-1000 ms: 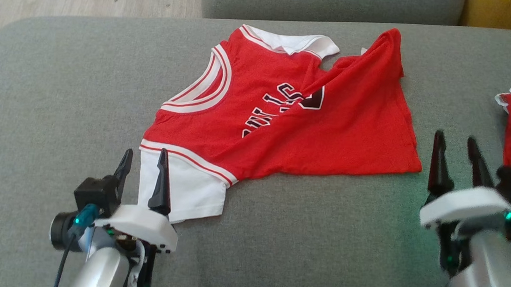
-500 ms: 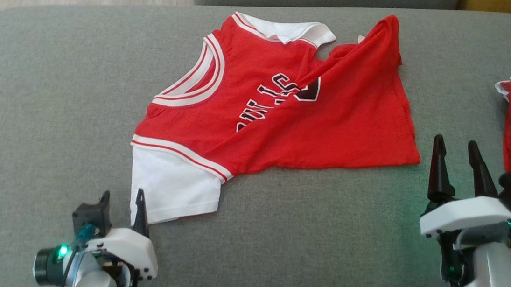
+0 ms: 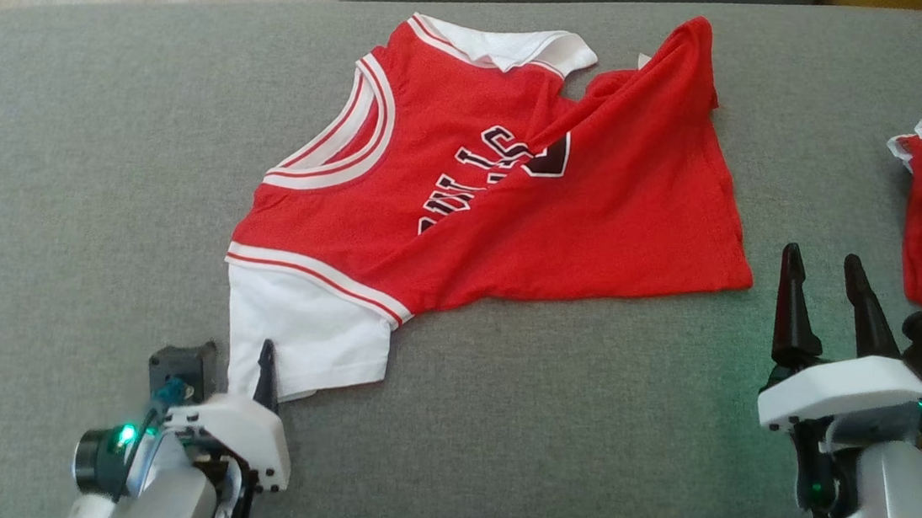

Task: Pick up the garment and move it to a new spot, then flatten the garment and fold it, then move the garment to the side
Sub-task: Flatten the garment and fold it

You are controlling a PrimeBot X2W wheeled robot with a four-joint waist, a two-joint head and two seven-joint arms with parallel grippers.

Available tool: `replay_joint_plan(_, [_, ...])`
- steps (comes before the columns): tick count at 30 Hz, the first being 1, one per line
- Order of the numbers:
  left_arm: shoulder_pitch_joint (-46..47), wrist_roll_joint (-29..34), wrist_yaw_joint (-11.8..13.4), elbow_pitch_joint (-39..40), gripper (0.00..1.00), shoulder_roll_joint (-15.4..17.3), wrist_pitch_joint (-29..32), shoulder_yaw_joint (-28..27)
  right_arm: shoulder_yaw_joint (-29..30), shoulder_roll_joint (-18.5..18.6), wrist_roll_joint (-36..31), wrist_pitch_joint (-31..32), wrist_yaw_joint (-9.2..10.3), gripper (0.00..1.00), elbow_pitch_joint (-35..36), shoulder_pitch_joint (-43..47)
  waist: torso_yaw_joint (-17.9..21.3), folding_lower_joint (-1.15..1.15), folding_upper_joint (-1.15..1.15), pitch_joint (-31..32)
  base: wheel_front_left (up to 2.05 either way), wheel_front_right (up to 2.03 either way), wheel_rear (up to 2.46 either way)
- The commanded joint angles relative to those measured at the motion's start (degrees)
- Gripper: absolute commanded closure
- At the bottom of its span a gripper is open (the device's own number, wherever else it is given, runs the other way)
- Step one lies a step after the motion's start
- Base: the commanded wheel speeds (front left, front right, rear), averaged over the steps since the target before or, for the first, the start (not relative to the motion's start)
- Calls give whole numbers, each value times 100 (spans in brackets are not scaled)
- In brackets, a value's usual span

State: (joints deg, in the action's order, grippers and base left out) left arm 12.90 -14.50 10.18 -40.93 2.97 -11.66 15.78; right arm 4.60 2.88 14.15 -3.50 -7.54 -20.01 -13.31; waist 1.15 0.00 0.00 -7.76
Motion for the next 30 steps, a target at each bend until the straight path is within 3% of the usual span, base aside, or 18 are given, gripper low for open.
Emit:
replay_joint_plan(1, [119, -48, 27, -40, 0, 56, 91, -144, -146, 0, 21, 22, 5, 0, 236, -51, 8, 0, 0, -8, 0, 0, 0])
replay_joint_plan(3, [137, -82, -48, -122, 0, 54, 159, -108, -153, 0, 15, 43, 5, 0, 251, -61, 26, 0, 0, -20, 0, 0, 0])
replay_joint_plan(4, [146, -97, -90, -152, 27, 53, 184, -86, -143, 0, 9, 52, 5, 0, 253, -66, 30, 0, 0, -23, 0, 0, 0])
replay_joint_plan(5, [155, -106, -124, -167, 86, 52, 175, -67, -124, 0, 1, 63, 5, 0, 248, -67, 31, 0, 0, -20, 0, 0, 0])
replay_joint_plan(6, [162, -110, -158, -174, 100, 51, 150, -45, -105, 0, -9, 74, 5, 0, 238, -65, 29, 0, 0, -13, 0, 0, 0])
replay_joint_plan(12, [239, -160, -222, 122, 100, 38, -202, -42, -8, 0, -1, 141, 5, 0, 41, -46, -50, 0, 0, 46, 0, 0, 0])
replay_joint_plan(18, [231, -75, -226, 1055, 100, 28, -328, -154, 146, 0, 89, 186, 5, 0, -358, -190, -196, 0, 0, 29, 0, 0, 0])
replay_joint_plan(23, [39, 90, -204, 1920, 100, 17, -332, -288, 272, 0, 111, 262, 5, 0, -897, -485, -316, 0, 0, -70, 0, 0, 0])
replay_joint_plan(30, [-70, 180, -297, 2264, 100, 0, -333, -233, 468, 0, -54, 260, 5, 0, -2001, -1050, -479, 0, 0, -237, 0, 0, 0])
